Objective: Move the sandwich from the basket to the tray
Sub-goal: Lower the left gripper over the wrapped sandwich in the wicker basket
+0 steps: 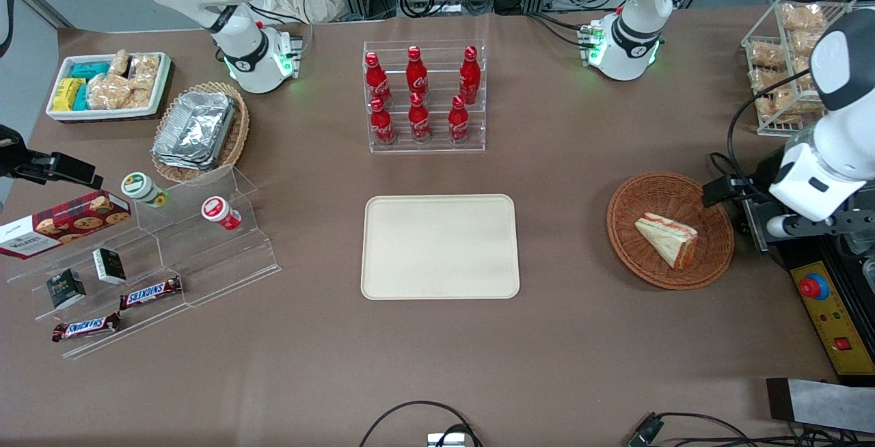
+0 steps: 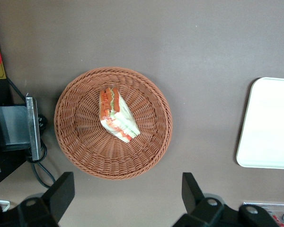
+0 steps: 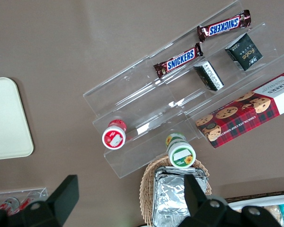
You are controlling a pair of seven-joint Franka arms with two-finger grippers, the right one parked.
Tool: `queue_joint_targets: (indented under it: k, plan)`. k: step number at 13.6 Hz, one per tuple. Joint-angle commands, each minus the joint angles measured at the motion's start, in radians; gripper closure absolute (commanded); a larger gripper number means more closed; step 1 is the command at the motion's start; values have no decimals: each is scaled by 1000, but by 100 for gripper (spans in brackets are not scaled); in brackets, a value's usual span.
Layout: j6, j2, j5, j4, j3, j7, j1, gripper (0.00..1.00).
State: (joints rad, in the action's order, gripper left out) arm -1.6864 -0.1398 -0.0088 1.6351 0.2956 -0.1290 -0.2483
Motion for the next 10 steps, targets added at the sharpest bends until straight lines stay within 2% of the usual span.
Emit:
queue_joint_targets:
  k: [1, 6, 9, 10]
  plan:
    - [34, -35, -7, -38, 4, 0, -40, 0]
    - [56, -57, 12, -8, 4, -26, -40, 0]
    - [-43, -60, 67, 95, 7, -260, -31, 0]
    - [-118, -57, 73, 148, 7, -283, -31, 0]
